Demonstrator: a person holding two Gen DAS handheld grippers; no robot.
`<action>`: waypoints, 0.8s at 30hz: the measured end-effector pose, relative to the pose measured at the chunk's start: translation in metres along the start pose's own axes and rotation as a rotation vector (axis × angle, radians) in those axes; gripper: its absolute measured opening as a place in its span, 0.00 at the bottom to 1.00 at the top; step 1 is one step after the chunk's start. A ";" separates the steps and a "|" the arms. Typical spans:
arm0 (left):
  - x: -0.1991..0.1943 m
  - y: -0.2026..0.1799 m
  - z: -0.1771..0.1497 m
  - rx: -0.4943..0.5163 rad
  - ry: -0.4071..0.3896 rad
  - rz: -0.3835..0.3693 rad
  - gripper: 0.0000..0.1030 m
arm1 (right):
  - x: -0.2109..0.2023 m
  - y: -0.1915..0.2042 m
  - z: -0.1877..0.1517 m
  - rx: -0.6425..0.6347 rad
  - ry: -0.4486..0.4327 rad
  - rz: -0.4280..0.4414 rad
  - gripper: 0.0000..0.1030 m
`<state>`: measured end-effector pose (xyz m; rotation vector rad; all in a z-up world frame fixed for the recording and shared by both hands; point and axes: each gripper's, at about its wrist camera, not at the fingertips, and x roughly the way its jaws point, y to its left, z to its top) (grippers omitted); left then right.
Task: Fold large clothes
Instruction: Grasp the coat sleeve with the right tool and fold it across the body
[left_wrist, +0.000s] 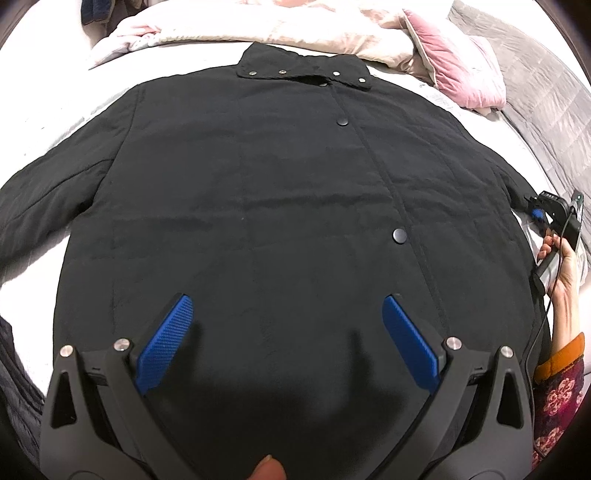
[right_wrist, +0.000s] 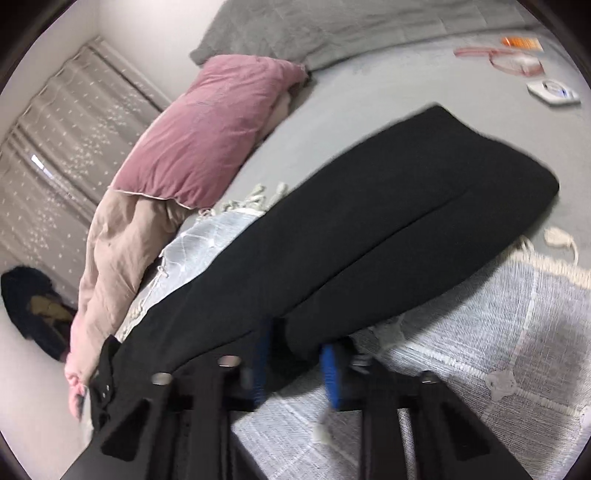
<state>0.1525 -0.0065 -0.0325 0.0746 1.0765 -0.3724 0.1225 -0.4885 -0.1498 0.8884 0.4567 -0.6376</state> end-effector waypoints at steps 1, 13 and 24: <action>0.000 0.000 0.001 0.002 -0.001 0.000 0.99 | -0.004 0.003 0.001 -0.015 -0.011 0.005 0.11; -0.011 0.000 0.001 0.017 -0.025 -0.010 0.99 | -0.085 0.134 -0.026 -0.471 -0.181 0.152 0.08; -0.037 0.007 0.000 0.007 -0.047 -0.010 0.99 | -0.004 0.232 -0.213 -1.072 0.292 0.153 0.12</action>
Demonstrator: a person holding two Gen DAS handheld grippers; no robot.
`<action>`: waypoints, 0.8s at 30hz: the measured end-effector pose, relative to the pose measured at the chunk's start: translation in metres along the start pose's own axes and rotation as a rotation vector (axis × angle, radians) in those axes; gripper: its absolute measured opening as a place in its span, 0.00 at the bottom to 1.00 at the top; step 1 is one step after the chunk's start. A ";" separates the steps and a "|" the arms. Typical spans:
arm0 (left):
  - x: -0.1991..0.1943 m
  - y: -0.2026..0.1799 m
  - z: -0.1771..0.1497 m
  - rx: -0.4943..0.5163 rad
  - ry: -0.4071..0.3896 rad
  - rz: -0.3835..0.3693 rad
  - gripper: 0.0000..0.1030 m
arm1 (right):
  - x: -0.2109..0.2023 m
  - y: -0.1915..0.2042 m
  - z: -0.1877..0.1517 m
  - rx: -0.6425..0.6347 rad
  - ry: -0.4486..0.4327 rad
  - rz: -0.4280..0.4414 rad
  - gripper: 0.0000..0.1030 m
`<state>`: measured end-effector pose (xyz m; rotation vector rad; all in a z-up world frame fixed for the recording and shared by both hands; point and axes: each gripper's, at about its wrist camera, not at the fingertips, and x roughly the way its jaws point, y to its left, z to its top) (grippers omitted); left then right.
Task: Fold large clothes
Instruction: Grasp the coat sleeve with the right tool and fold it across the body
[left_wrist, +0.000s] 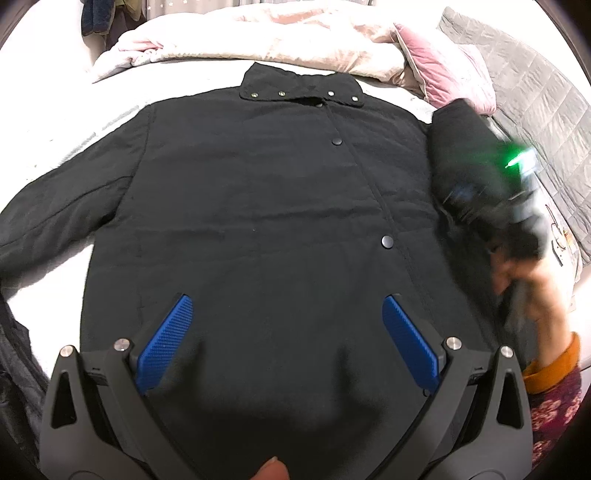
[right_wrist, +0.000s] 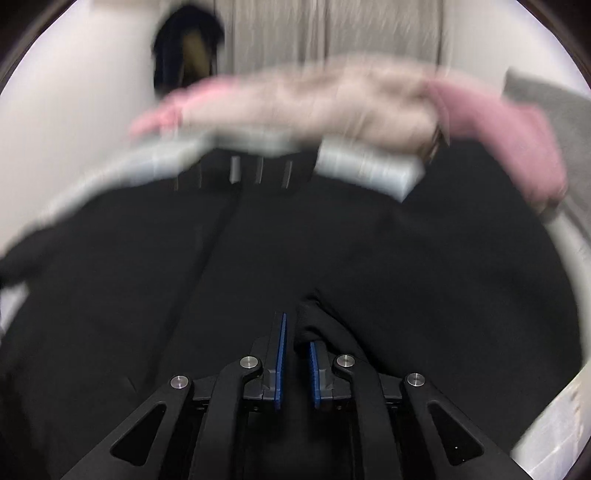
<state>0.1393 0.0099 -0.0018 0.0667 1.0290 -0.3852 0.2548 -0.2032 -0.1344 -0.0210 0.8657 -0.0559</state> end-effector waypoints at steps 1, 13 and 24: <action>-0.003 0.001 0.001 -0.002 -0.004 -0.001 0.99 | 0.016 0.002 -0.007 0.010 0.058 0.003 0.13; -0.016 -0.022 0.018 0.056 -0.044 -0.031 0.99 | -0.079 -0.042 -0.021 0.244 0.034 0.227 0.66; 0.041 -0.183 0.031 0.511 -0.062 -0.064 0.99 | -0.123 -0.179 -0.088 0.780 -0.074 0.260 0.63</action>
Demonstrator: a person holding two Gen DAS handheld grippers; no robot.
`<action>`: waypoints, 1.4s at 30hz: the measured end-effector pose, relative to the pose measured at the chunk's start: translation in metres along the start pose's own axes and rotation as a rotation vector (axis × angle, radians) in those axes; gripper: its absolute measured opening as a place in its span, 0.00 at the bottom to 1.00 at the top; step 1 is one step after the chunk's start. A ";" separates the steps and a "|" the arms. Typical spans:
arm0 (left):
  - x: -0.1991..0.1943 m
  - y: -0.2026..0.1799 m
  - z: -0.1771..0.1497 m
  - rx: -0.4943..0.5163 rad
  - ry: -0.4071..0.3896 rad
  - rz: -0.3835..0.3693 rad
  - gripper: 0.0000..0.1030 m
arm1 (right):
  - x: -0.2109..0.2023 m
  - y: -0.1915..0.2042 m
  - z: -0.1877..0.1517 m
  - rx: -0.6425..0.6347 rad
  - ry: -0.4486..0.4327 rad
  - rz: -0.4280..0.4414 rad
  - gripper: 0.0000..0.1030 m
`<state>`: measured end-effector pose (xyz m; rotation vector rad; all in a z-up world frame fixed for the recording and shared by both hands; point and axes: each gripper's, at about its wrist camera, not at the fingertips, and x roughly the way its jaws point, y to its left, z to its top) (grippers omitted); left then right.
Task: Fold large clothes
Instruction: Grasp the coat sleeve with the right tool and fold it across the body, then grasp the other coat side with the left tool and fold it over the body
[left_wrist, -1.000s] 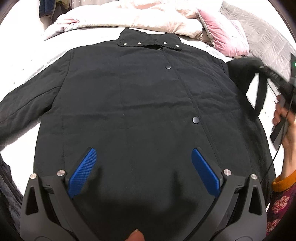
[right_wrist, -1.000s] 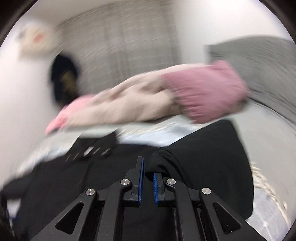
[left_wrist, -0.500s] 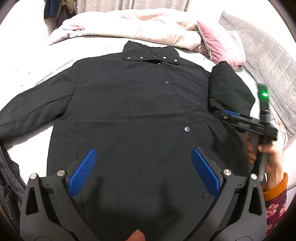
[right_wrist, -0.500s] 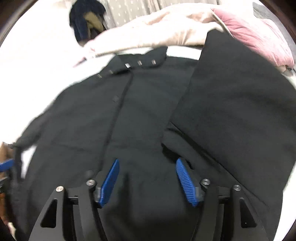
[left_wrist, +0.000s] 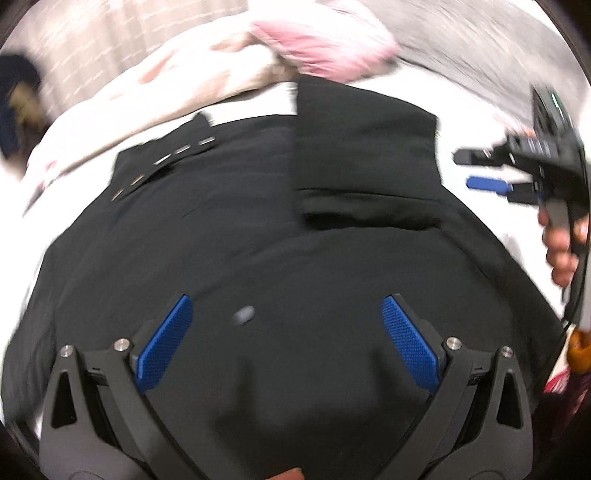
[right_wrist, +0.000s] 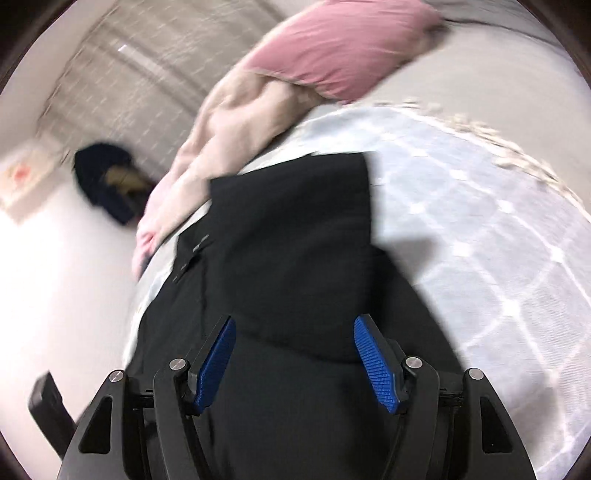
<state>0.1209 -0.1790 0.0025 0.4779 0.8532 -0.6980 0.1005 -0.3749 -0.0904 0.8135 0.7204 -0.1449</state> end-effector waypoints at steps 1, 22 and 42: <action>0.010 -0.013 0.006 0.046 0.001 -0.006 0.99 | -0.002 -0.009 0.001 0.024 -0.001 -0.006 0.58; 0.119 -0.090 0.089 0.124 -0.025 -0.174 0.22 | -0.017 -0.063 0.001 0.197 0.011 -0.101 0.53; 0.048 0.201 -0.019 -0.815 -0.063 -0.107 0.68 | 0.017 -0.030 0.005 0.022 -0.014 -0.221 0.54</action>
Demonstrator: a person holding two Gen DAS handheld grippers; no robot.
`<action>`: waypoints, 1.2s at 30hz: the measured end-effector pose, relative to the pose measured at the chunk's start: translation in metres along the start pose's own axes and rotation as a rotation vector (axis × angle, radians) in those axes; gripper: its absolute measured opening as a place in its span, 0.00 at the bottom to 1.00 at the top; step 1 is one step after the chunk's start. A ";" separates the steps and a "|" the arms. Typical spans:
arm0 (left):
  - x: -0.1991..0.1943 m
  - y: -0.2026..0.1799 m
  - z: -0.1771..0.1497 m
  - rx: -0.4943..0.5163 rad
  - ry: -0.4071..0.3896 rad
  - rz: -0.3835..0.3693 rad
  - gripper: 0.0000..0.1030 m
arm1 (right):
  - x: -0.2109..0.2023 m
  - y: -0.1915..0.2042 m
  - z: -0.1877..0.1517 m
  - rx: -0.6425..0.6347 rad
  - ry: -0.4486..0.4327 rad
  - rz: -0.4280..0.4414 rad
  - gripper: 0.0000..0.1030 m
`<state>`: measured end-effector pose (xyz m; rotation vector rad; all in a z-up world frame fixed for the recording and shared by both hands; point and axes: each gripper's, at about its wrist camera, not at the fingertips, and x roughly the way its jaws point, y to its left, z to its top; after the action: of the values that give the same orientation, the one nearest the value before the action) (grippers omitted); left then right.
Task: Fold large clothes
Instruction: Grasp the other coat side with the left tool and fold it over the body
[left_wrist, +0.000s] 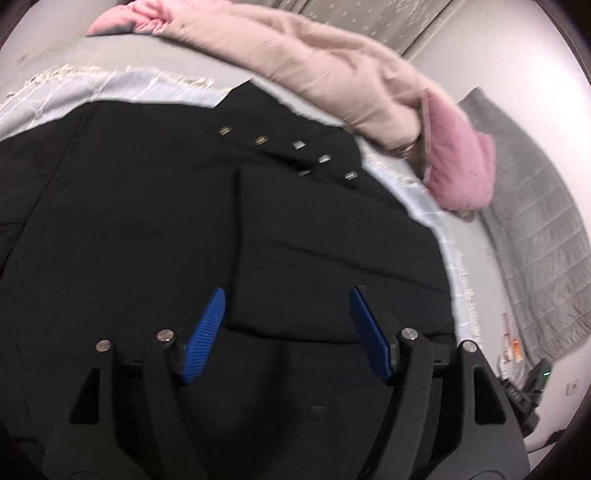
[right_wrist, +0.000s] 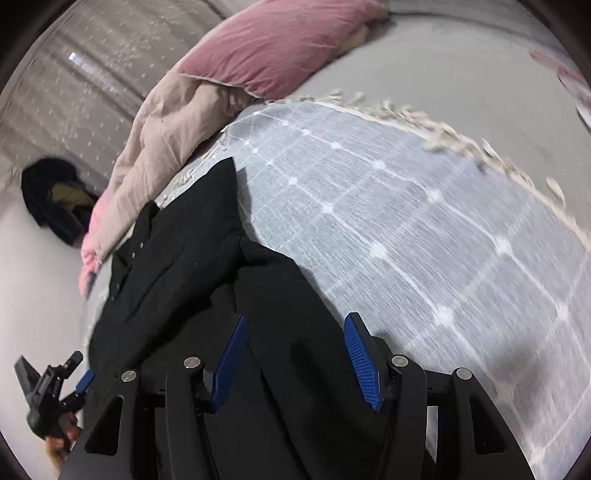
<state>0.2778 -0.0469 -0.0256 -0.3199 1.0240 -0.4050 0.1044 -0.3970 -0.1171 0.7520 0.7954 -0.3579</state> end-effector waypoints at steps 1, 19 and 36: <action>0.001 -0.005 -0.004 0.008 0.004 0.010 0.68 | 0.005 0.007 0.001 -0.046 -0.020 -0.017 0.54; 0.035 -0.029 -0.036 0.329 0.161 0.093 0.24 | 0.091 0.033 0.032 -0.199 -0.123 -0.198 0.53; -0.099 0.073 -0.032 -0.023 0.074 0.325 0.87 | -0.003 0.095 -0.008 -0.313 -0.089 -0.112 0.69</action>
<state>0.2168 0.0618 0.0018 -0.1555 1.1315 -0.1115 0.1507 -0.3255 -0.0743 0.3980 0.7886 -0.3542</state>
